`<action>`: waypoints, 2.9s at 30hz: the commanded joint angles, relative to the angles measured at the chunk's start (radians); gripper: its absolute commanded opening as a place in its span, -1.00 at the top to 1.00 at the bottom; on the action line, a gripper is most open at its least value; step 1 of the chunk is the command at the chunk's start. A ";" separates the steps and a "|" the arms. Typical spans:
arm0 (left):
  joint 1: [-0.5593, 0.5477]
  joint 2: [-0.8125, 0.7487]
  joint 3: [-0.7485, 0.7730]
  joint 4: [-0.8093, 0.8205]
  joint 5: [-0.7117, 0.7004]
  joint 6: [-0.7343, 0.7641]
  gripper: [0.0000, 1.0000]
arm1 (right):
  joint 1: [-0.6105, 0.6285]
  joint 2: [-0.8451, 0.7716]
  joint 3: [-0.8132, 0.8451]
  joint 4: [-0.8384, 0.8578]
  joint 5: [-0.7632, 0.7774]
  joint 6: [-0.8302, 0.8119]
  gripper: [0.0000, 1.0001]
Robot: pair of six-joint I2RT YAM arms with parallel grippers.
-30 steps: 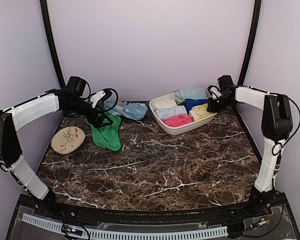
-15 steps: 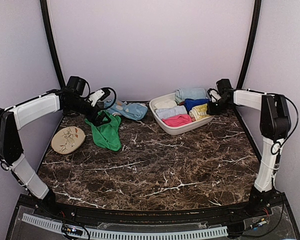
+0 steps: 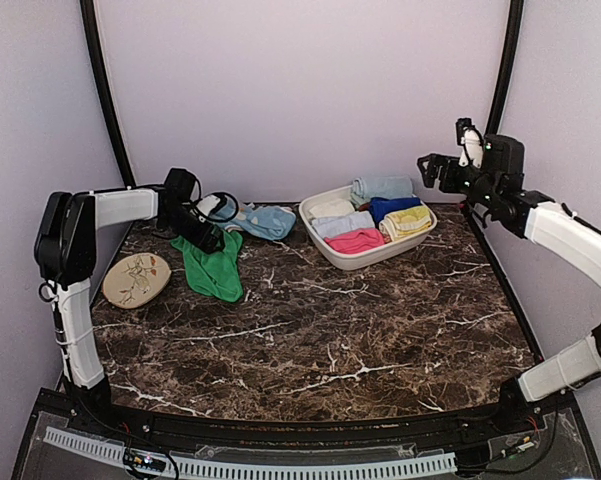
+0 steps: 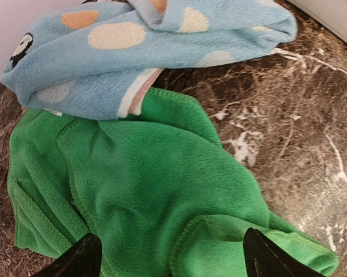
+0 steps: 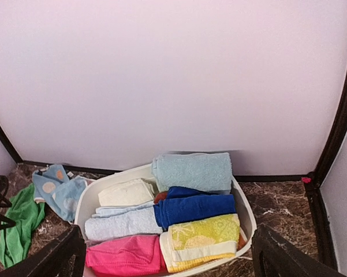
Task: Roll the towels
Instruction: Adjust the towel in the storage box, then pick up the towel from the towel pile, then place the towel at the center of the board, then pick up the towel from the center of the board.
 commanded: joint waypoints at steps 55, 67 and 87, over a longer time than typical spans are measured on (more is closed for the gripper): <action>-0.207 -0.319 -0.274 -0.424 0.798 -0.046 0.14 | 0.492 0.069 -0.096 -0.149 -0.030 0.051 -0.43; -0.100 -0.110 0.055 -0.477 0.537 0.219 -0.35 | 0.599 0.093 -0.171 -0.155 -0.011 0.139 -0.43; -0.137 0.127 0.046 -0.257 0.243 -0.004 0.17 | 0.655 0.189 -0.148 -0.135 -0.029 0.137 -0.39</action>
